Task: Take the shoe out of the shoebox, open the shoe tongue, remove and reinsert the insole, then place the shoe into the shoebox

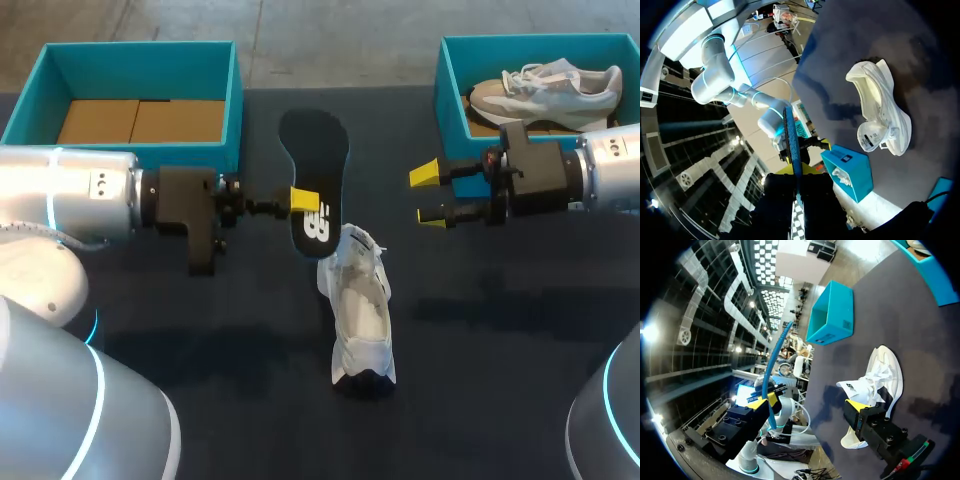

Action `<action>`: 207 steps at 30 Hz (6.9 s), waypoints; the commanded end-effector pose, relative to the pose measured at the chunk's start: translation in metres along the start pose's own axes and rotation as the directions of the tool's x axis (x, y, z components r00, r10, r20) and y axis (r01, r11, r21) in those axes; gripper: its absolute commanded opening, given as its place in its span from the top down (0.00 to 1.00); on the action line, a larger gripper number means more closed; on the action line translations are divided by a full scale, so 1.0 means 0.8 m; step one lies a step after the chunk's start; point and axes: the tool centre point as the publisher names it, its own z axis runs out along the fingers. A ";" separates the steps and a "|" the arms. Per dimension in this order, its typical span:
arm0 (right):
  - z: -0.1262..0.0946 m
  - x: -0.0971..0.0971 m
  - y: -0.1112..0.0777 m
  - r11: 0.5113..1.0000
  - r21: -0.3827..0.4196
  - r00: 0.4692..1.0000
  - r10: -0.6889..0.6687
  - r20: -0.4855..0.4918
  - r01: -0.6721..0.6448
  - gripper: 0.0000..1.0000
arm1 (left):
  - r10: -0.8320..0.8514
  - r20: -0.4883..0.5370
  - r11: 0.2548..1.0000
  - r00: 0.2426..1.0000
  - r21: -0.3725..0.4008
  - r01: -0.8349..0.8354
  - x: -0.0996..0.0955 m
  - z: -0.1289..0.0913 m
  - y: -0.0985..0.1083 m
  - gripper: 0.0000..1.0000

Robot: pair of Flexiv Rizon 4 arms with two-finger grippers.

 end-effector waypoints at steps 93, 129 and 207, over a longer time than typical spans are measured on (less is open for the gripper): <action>0.116 0.072 0.078 0.977 -0.097 0.982 0.185 -0.037 -0.188 0.00 | 0.033 0.015 0.999 0.999 -0.006 -0.033 0.007 -0.006 -0.010 1.00; 0.132 0.075 0.084 0.970 -0.043 0.971 0.239 -0.024 -0.240 0.69 | 0.033 0.015 0.999 0.999 -0.006 -0.033 0.007 -0.006 -0.010 1.00; 0.139 0.092 0.043 0.964 0.010 0.963 0.265 -0.048 -0.265 1.00 | 0.031 0.015 0.999 0.999 -0.006 -0.031 0.007 -0.006 -0.010 1.00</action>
